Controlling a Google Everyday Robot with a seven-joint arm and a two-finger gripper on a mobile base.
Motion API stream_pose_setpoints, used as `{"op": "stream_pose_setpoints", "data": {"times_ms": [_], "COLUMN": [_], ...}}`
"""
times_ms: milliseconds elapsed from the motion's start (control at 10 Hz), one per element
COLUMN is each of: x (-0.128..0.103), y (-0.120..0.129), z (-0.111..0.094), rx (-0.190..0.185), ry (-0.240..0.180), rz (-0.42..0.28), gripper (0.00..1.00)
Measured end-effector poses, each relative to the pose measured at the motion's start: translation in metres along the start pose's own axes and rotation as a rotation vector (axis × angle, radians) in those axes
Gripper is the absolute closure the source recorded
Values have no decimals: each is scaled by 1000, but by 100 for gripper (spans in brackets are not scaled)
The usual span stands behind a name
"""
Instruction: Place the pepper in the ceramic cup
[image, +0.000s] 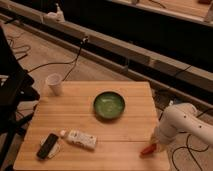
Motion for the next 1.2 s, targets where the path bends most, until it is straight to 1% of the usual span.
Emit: {"op": "stream_pose_setpoints", "data": {"times_ms": [200,300,400,500,600,700,1200], "x": [-10,-17,-30,-44,-49,-63,-63], "y": [-60,-84,-118,-145,-153,-176,-176], "z": [-32,-42,-58,-74,-79,-94,-95], "rx": [59,77,112,152,165,201,200], "ry": [14,15,3,-20,-28,-50,-50], "rz": [9,5,-5,-15,-20,-35,-37], "gripper": [100,100,100,100,100,100,100]}}
